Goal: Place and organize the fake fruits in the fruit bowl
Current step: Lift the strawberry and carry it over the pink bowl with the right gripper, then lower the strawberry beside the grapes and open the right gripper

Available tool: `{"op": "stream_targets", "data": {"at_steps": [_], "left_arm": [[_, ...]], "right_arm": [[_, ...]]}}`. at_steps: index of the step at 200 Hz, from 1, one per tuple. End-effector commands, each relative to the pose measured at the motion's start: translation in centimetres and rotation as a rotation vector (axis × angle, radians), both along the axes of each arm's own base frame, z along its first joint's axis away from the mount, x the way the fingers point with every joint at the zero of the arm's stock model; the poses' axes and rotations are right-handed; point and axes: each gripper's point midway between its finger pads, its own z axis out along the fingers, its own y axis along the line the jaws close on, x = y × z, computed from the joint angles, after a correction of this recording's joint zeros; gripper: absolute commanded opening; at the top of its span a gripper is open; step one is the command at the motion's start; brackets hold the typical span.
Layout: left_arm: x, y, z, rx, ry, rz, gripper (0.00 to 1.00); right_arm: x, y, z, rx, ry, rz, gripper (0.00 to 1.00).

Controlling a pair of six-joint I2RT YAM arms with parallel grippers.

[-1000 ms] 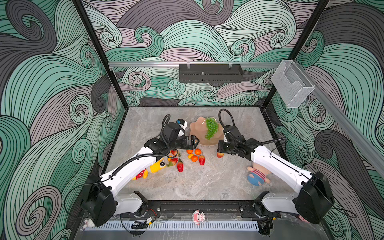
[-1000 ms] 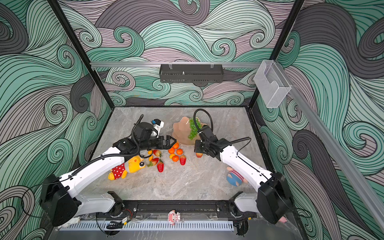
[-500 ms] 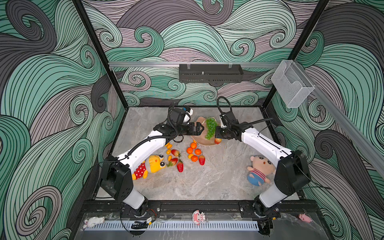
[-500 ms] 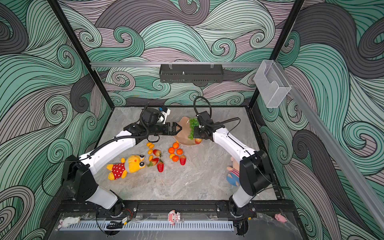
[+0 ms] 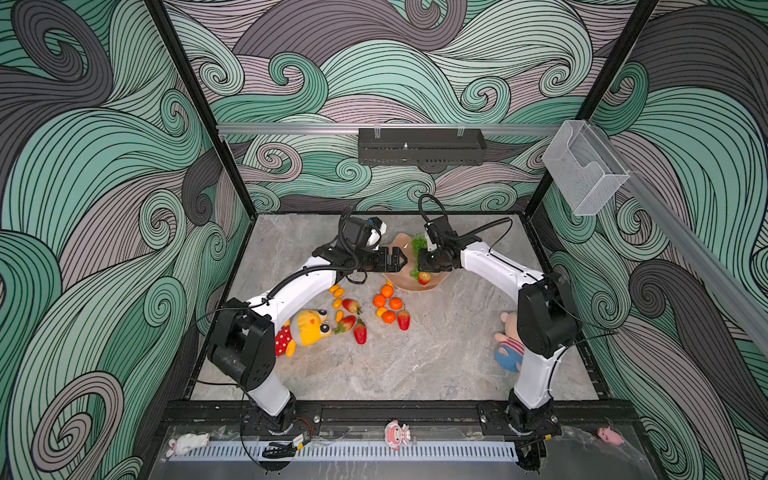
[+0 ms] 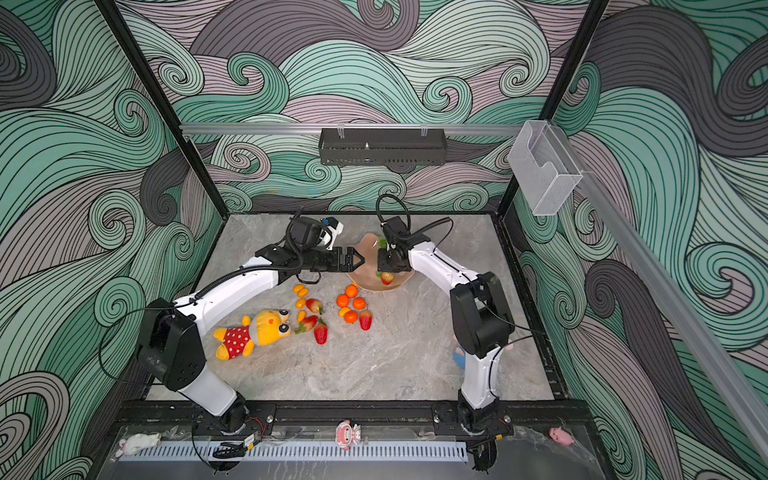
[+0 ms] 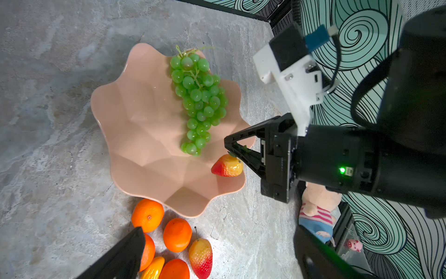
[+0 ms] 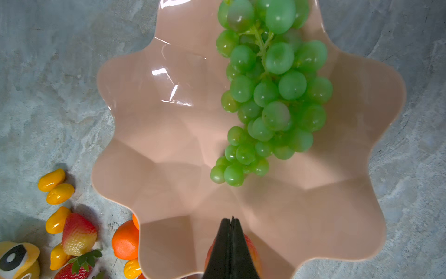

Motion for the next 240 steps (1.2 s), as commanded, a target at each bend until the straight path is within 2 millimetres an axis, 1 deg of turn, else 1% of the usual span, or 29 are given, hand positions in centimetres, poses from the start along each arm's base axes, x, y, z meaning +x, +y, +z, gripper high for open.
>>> {"op": "stream_targets", "data": {"at_steps": [1,24,50,84,116,132,142,163,187,211,240], "left_arm": [[0.1,-0.1,0.0,0.007,0.004,-0.022,0.99],[0.0,-0.1,-0.3,0.013,0.009,-0.025,0.99],[-0.1,-0.1,-1.1,0.021,0.033,-0.030,0.99],[0.0,-0.3,-1.4,0.025,0.042,-0.033,0.99],[0.0,-0.4,-1.8,0.024,0.056,-0.038,0.99],[0.0,-0.5,-1.9,0.024,0.061,-0.043,0.99],[-0.1,-0.5,-1.9,0.023,0.064,-0.043,0.99],[-0.2,-0.5,-1.7,0.026,0.061,-0.047,0.99],[-0.3,-0.3,-0.9,0.027,0.045,-0.048,0.99],[-0.7,0.0,0.2,0.016,0.023,-0.049,0.98],[-2.4,0.8,1.5,0.002,0.026,-0.044,0.99]], "right_arm": [[0.3,-0.8,-0.3,-0.045,0.009,0.005,0.00],[0.8,-1.6,-1.0,-0.061,0.019,-0.012,0.00],[1.0,-2.2,-1.7,-0.072,0.036,-0.021,0.00],[1.2,-3.0,-2.7,-0.113,0.047,-0.016,0.00],[2.0,-4.0,-2.9,-0.146,0.037,-0.033,0.00],[2.3,-4.2,-2.9,-0.149,0.039,-0.037,0.00],[2.5,-4.3,-2.8,-0.151,0.037,-0.039,0.04],[2.8,-4.4,-2.1,-0.150,0.020,-0.043,0.17],[3.0,-4.4,-0.3,-0.140,-0.016,-0.048,0.27],[2.5,-4.4,1.8,-0.119,-0.053,-0.052,0.32],[0.5,-4.1,3.9,-0.092,-0.090,-0.037,0.34]]}}
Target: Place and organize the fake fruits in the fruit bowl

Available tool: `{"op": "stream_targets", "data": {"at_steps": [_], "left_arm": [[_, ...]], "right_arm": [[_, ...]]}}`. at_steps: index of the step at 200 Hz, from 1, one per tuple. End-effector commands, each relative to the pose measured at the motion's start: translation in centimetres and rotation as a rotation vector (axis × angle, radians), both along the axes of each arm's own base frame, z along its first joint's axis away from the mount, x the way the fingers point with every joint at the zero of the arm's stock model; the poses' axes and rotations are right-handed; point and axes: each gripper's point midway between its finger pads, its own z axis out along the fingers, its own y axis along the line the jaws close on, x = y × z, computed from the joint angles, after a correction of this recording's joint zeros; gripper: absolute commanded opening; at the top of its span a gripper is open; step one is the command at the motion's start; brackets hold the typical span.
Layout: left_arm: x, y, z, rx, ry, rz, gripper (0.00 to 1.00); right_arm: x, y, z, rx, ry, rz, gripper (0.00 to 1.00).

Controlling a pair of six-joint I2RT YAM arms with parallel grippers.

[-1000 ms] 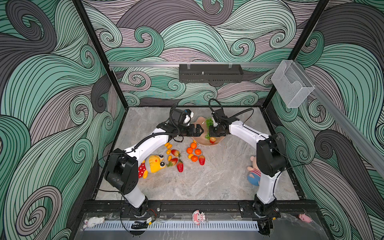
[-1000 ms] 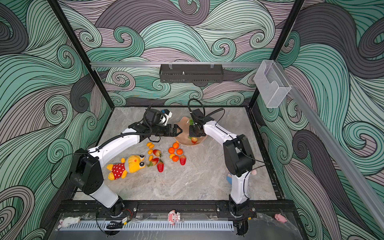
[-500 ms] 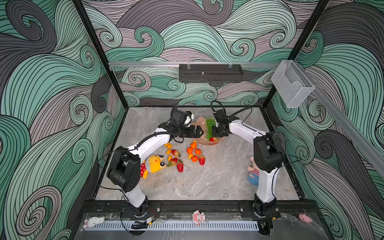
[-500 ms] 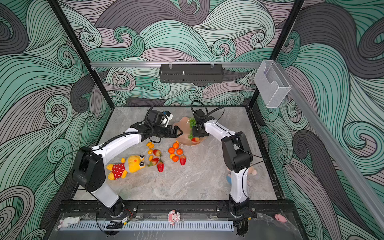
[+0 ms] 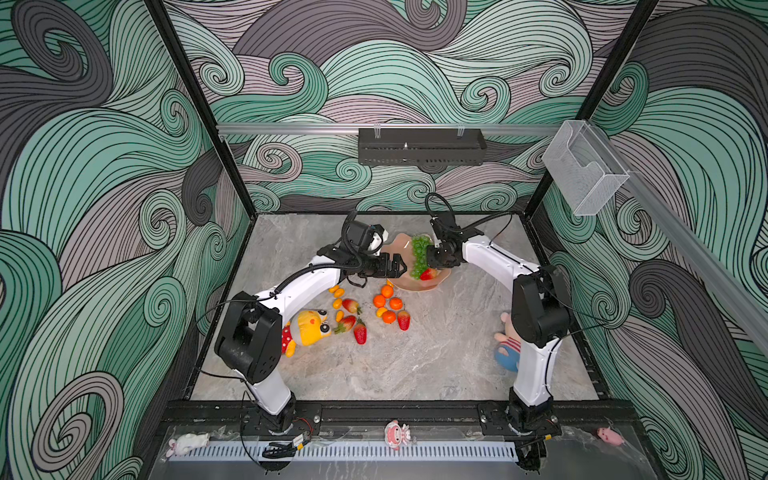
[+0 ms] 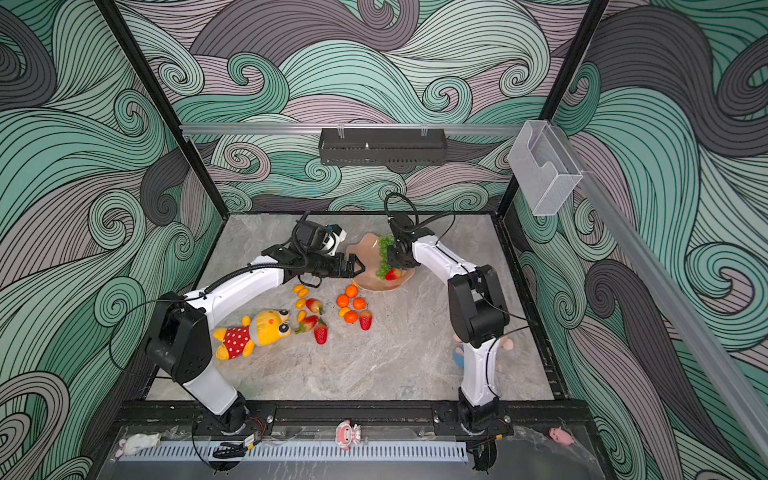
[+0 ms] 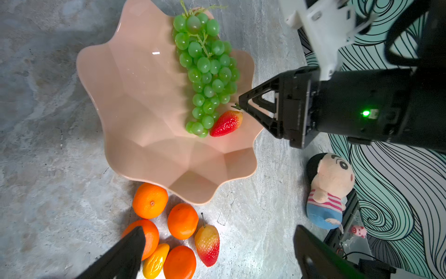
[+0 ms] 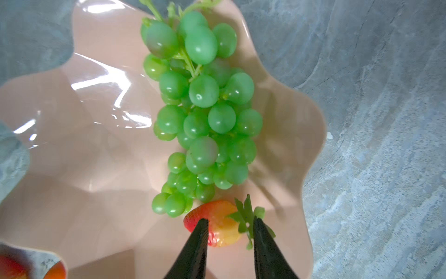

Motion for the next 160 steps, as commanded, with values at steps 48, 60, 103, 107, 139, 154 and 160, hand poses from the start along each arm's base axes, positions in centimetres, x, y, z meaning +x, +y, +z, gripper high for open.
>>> {"op": "stream_targets", "data": {"at_steps": [48,60,103,107,139,154,160], "left_arm": [[-7.3,2.7,3.5,-0.093,0.014,0.011,0.99],[-8.8,3.2,2.8,-0.094,0.025,0.019,0.99],[-12.0,5.2,0.8,-0.124,0.038,0.072,0.99],[-12.1,5.3,0.7,-0.126,0.035,0.077,0.99],[-12.2,5.6,0.0,-0.166,0.023,0.117,0.99],[-12.0,5.5,-0.2,-0.184,0.028,0.133,0.99],[-11.8,5.5,-0.3,-0.184,0.029,0.140,0.99]], "right_arm": [[-7.4,1.5,4.7,0.086,-0.082,0.026,0.37],[-8.8,2.1,4.7,0.108,-0.085,0.035,0.38],[-12.6,4.4,3.9,0.200,-0.118,0.036,0.38],[-12.8,4.6,3.7,0.214,-0.122,0.032,0.38],[-13.7,6.3,1.5,0.262,-0.142,0.041,0.37],[-13.7,7.0,0.5,0.247,-0.130,0.051,0.36],[-13.6,7.3,0.2,0.249,-0.130,0.056,0.36]]}}
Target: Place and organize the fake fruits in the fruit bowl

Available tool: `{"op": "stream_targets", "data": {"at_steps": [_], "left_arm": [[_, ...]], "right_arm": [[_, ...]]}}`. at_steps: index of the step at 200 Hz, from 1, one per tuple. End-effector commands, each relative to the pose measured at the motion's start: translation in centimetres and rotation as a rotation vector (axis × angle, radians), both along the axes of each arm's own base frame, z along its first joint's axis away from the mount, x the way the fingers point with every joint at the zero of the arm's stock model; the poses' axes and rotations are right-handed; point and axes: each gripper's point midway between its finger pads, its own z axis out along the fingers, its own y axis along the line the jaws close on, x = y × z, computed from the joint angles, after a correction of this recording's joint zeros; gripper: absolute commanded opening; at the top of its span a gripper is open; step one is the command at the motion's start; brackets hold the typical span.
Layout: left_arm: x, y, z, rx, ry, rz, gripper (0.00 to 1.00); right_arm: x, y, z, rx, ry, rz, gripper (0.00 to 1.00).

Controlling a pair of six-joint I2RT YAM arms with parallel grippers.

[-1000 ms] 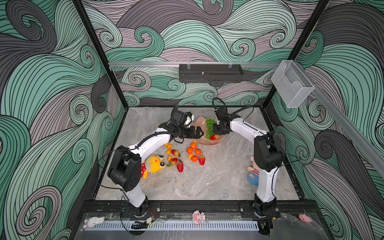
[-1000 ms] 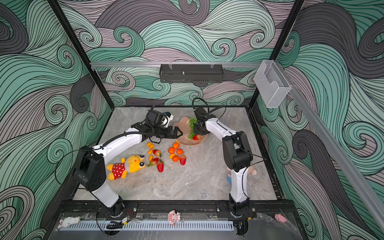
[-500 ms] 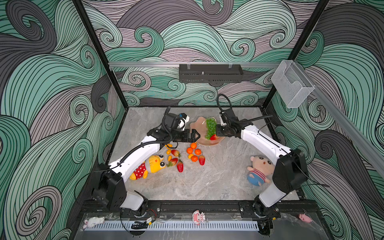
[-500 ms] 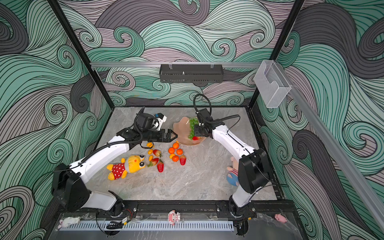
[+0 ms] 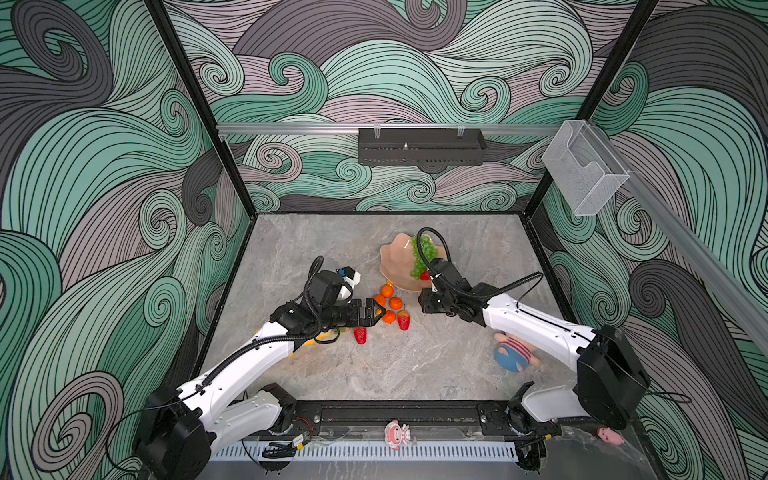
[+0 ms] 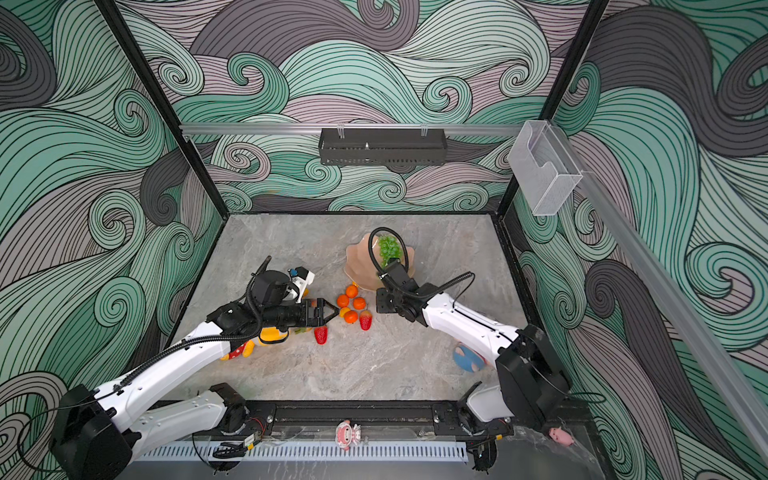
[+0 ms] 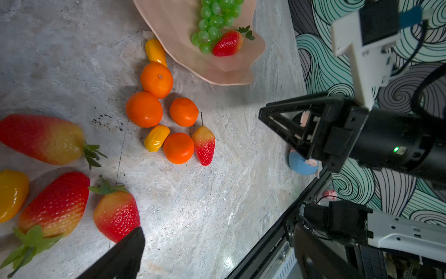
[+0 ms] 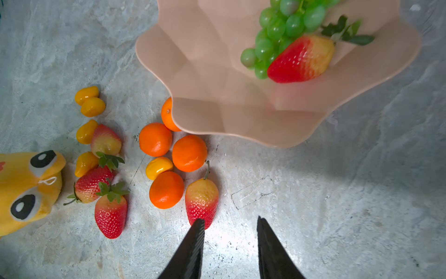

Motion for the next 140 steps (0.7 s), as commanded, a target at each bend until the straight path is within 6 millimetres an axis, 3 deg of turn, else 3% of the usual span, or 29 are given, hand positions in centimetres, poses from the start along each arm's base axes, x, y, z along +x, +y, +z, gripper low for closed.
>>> {"op": "stream_targets", "data": {"at_steps": [1,78,140], "left_arm": [[1.3,-0.4,1.4,-0.059,-0.043,0.052,0.99],[3.2,-0.9,1.1,0.001,-0.046,0.023,0.99],[3.7,-0.6,0.3,0.004,-0.004,0.022,0.99]], "right_arm": [[1.4,1.8,0.2,0.057,-0.055,-0.025,0.36],[3.6,3.8,-3.0,0.009,-0.025,-0.016,0.28],[3.3,3.9,-5.2,-0.040,0.035,-0.003,0.26]]}}
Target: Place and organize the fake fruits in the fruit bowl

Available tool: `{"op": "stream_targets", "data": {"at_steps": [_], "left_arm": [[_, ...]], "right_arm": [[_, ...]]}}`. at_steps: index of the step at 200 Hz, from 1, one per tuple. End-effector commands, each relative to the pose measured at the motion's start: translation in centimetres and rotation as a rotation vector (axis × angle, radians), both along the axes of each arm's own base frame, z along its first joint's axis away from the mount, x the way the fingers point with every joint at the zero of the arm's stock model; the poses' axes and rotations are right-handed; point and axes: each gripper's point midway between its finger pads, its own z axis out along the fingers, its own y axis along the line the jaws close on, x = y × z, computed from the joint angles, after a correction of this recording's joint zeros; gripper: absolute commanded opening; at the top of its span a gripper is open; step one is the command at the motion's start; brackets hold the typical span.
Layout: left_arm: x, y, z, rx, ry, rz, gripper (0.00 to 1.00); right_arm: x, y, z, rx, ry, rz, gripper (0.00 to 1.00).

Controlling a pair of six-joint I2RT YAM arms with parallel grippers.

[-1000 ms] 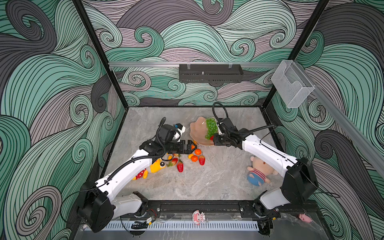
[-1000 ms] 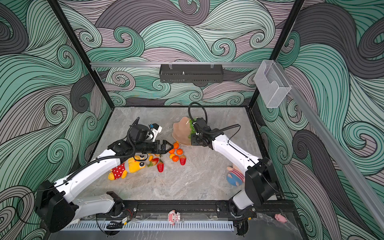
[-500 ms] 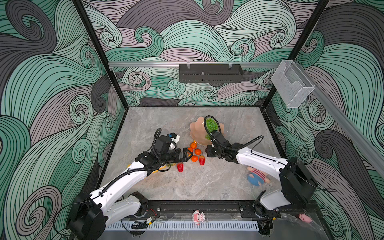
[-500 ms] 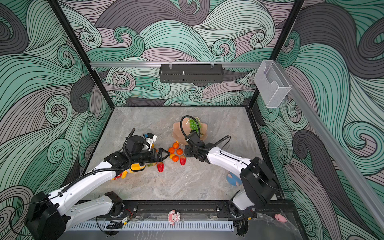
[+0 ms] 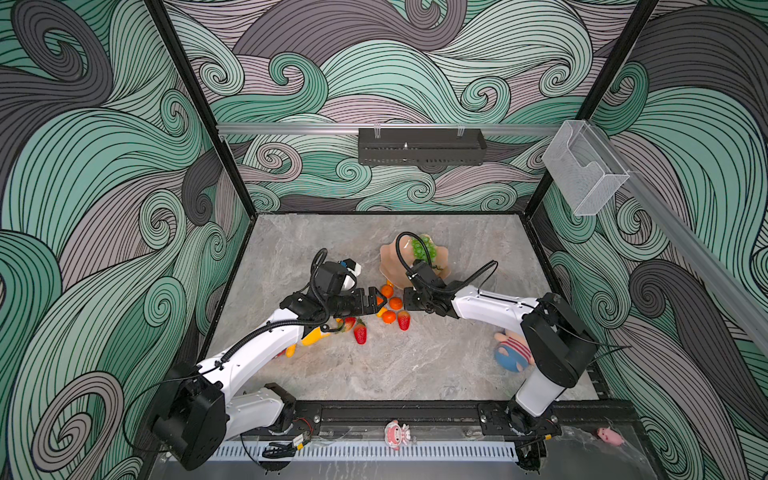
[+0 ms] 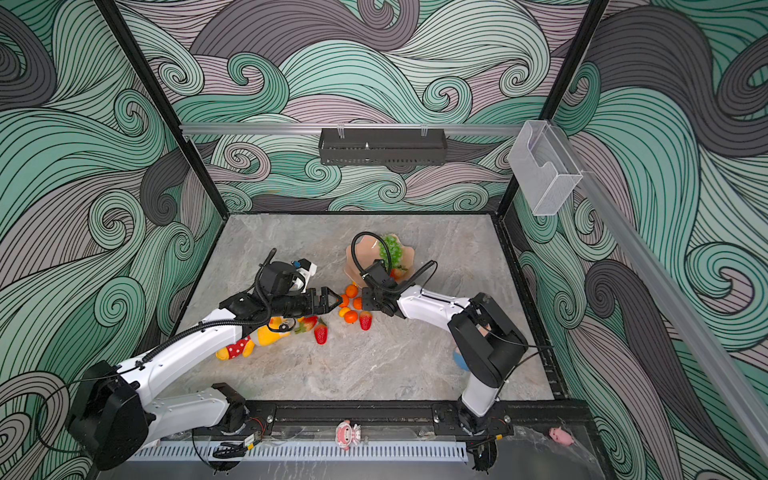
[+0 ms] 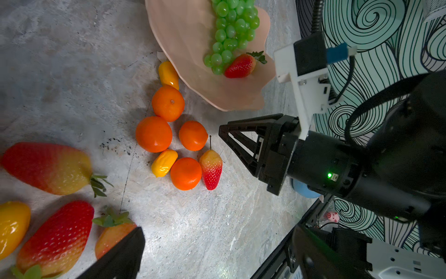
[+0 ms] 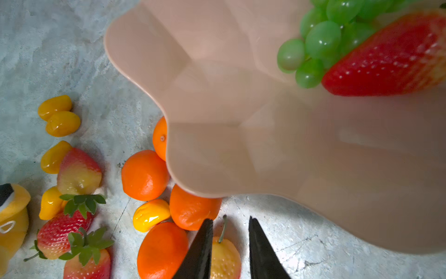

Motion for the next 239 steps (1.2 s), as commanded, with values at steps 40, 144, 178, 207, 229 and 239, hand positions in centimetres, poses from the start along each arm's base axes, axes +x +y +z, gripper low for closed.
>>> {"op": "stream_targets", "data": {"at_steps": [40,144,178,207,229,239], "left_arm": [[0.4,-0.2,0.8,-0.006,-0.009,-0.020,0.98],[0.2,0.0,0.4,0.004,0.000,-0.018,0.99],[0.2,0.0,0.3,0.006,0.004,-0.021,0.99],[0.2,0.1,0.2,0.011,0.005,-0.020,0.99],[0.1,0.2,0.1,0.019,0.004,-0.016,0.99],[0.1,0.3,0.1,0.019,0.002,-0.015,0.99]], "right_arm": [[0.0,0.6,-1.1,-0.028,0.032,0.022,0.27],[-0.4,1.8,-3.2,-0.033,0.093,0.059,0.28],[-0.4,1.8,-3.6,-0.041,0.106,0.061,0.24],[-0.5,1.8,-3.7,-0.040,0.110,0.062,0.19],[-0.7,1.8,-3.5,-0.035,0.111,0.062,0.15],[-0.7,1.7,-3.4,-0.033,0.108,0.059,0.13]]}}
